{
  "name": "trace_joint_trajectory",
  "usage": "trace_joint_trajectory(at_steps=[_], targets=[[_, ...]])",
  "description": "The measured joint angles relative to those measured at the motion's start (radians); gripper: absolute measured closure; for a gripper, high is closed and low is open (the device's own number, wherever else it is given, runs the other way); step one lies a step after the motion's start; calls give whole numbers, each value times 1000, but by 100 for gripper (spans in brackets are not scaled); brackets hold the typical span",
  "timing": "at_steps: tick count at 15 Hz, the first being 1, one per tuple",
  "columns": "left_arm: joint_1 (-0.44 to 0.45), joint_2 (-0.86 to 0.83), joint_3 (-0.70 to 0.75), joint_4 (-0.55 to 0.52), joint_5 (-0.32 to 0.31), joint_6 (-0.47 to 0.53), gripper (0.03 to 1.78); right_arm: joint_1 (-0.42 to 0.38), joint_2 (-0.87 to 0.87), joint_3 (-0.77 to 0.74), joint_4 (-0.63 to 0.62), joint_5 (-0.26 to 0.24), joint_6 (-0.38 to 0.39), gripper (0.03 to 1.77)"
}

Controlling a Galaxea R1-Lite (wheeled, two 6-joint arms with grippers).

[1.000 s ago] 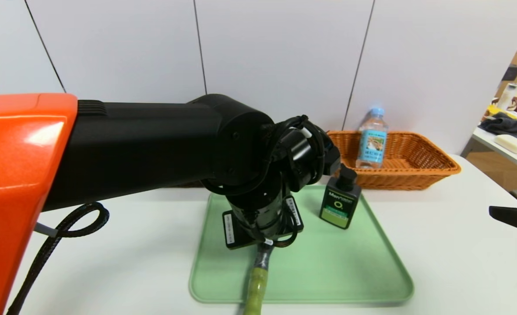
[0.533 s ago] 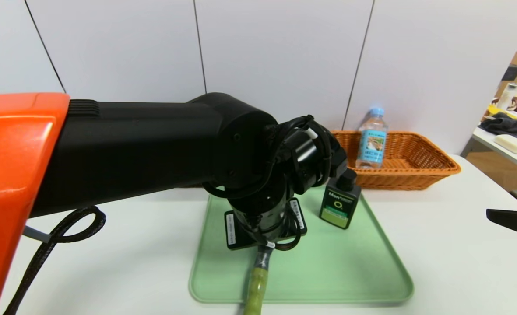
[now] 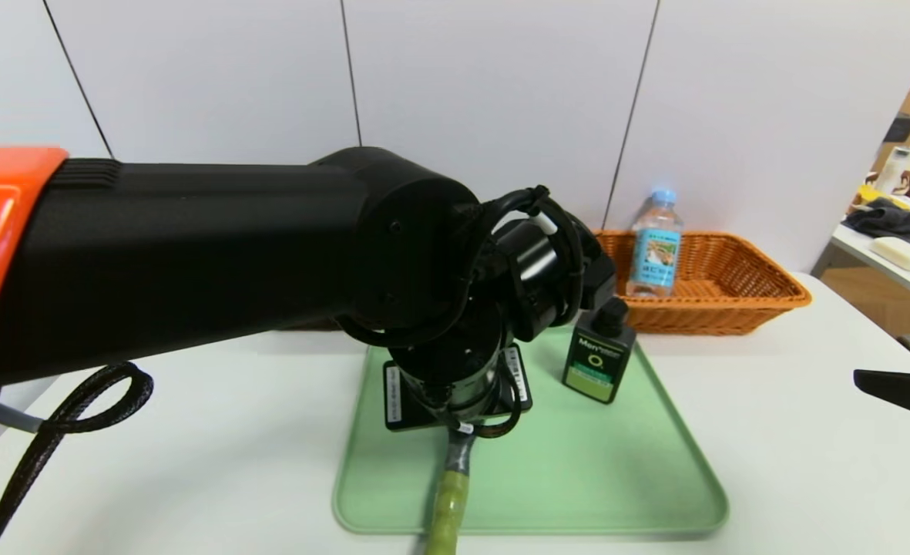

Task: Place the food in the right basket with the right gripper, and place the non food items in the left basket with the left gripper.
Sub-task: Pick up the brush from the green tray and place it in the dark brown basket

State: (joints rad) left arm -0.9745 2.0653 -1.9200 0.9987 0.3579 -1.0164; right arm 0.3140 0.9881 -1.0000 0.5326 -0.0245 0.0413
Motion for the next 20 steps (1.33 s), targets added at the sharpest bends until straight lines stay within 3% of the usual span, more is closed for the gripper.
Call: trace_joint_trajectory(at_steps=[7,13,20], targets=[[-4,-22,1,24,12,8,177,0,8,0,0,0,0,10],[-25,-35,12,49,14,5,92,0,19,0,0,0,0,10],[-64,-90,104,45,7,17,43,0,26,4,-2,-1,0,10]])
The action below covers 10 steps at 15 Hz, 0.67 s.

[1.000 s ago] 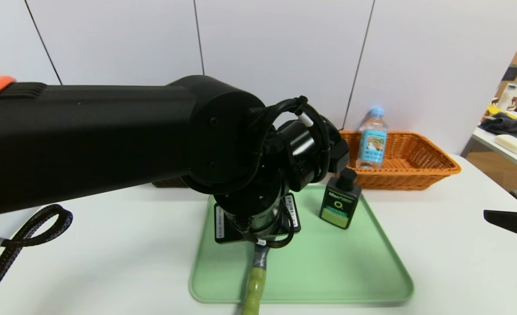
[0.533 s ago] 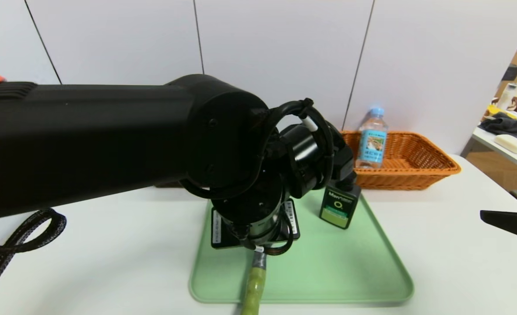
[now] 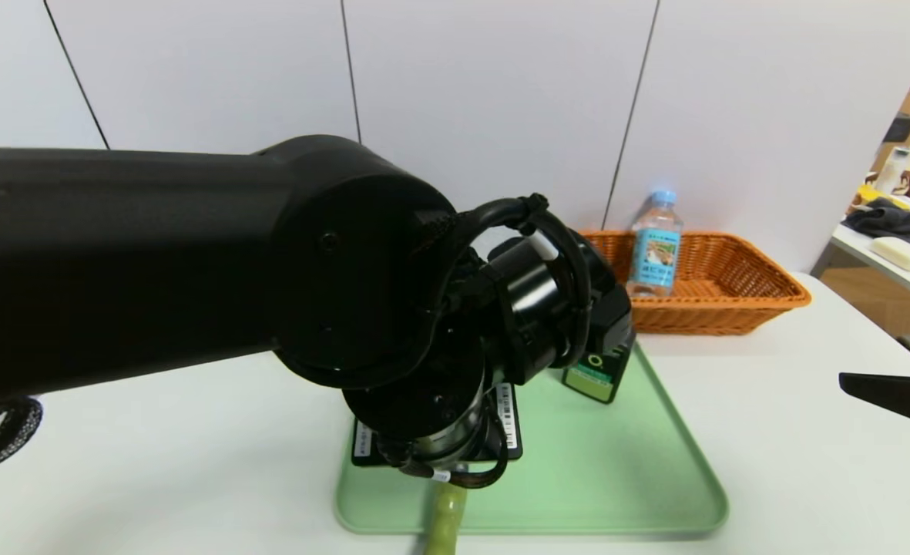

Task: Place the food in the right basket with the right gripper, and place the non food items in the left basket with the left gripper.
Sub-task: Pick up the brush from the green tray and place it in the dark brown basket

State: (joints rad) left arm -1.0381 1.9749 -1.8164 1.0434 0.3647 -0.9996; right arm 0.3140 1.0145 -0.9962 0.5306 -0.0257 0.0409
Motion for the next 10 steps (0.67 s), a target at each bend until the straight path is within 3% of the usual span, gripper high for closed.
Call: trace_joint_trajectory(at_steps=[10], targets=[[-1,109,-68,-8,-37,34,20,0,-13,5,-6,1,1,10]])
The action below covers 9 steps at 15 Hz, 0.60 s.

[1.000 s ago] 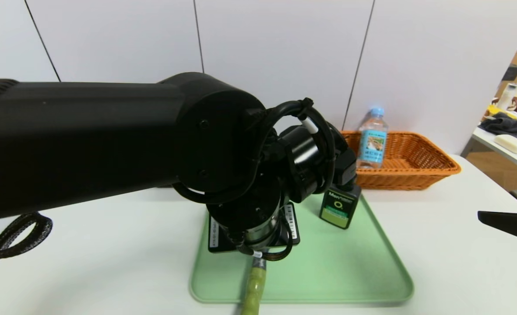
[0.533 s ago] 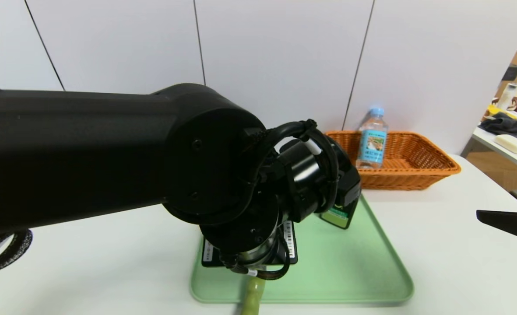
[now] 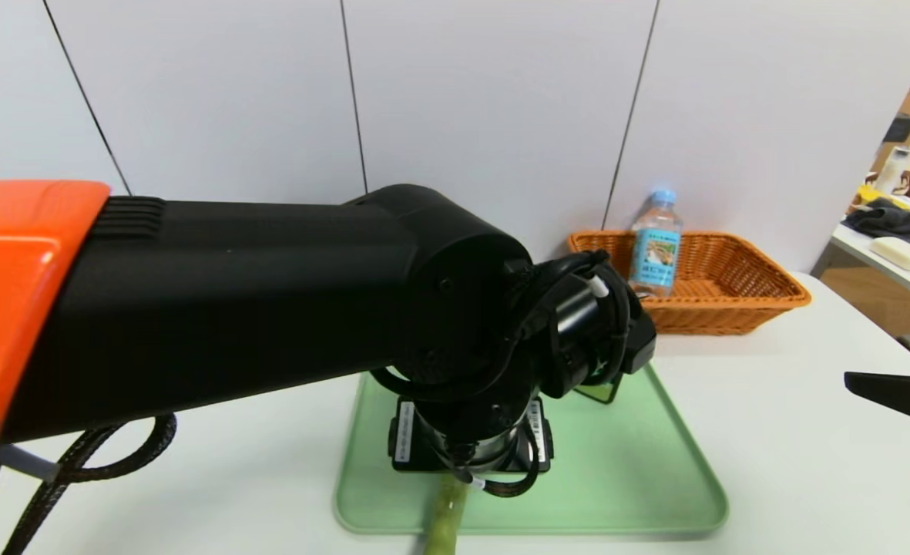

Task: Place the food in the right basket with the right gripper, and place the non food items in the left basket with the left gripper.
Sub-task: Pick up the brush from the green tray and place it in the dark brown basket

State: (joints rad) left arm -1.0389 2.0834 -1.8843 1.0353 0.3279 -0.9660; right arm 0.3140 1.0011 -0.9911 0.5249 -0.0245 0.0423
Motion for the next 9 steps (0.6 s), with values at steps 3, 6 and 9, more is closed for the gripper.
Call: trace_joint_trajectory(at_steps=[3,6,9], targets=[[3,39,-36,0,-2,1,17,0,-2,0,0,0,0,10],[15,66,-70,1,-3,8,15,0,-10,-6,0,-2,-1,10],[33,84,-74,1,-5,14,14,0,-25,-13,-1,-4,-1,10]])
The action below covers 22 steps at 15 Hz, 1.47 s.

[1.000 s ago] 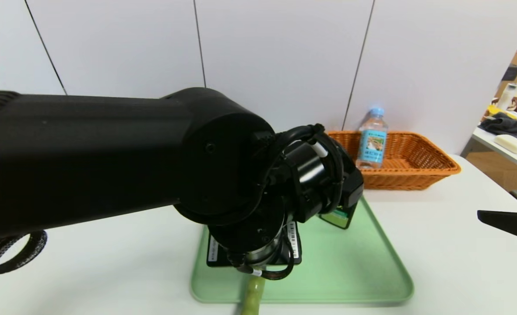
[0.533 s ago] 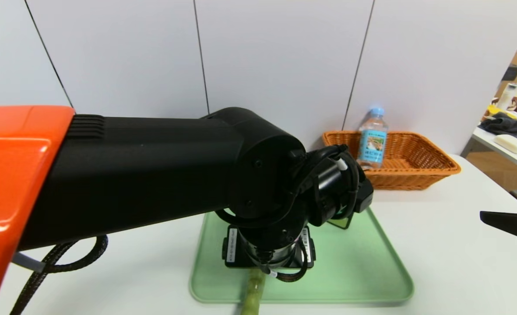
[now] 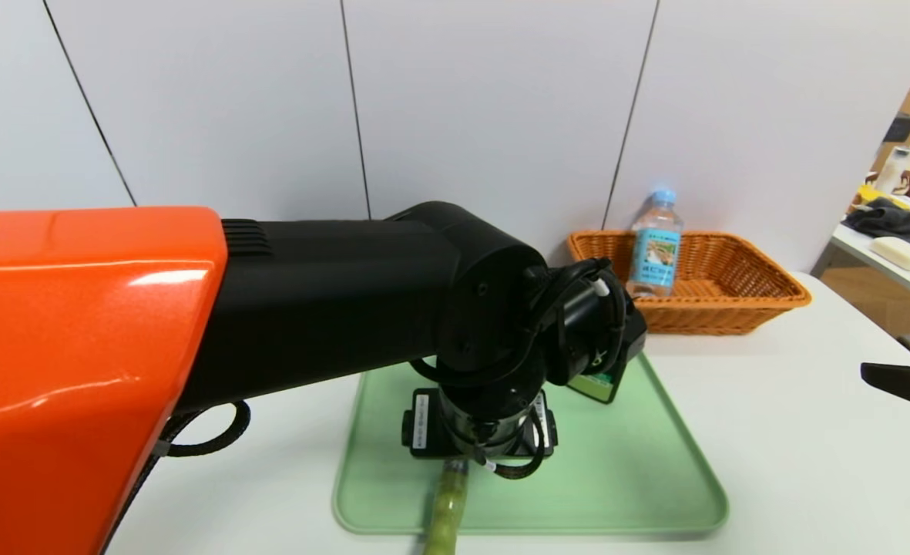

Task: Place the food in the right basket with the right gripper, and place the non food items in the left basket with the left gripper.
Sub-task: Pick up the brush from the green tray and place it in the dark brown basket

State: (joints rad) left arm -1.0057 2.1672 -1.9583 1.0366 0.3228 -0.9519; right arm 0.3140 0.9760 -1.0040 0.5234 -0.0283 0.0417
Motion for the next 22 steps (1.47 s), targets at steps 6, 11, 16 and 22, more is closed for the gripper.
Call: trace_joint_trajectory(at_steps=[6,11,16,22], targets=[[19,34,4,1,-6,36,12,-8,-24,-1,-25,27,5,10],[39,62,5,0,-24,37,12,-10,-27,7,-30,40,7,10],[63,74,1,-1,-24,60,12,-11,-21,13,-30,61,8,10],[65,50,9,1,-70,121,12,-10,-13,20,-34,73,8,10]])
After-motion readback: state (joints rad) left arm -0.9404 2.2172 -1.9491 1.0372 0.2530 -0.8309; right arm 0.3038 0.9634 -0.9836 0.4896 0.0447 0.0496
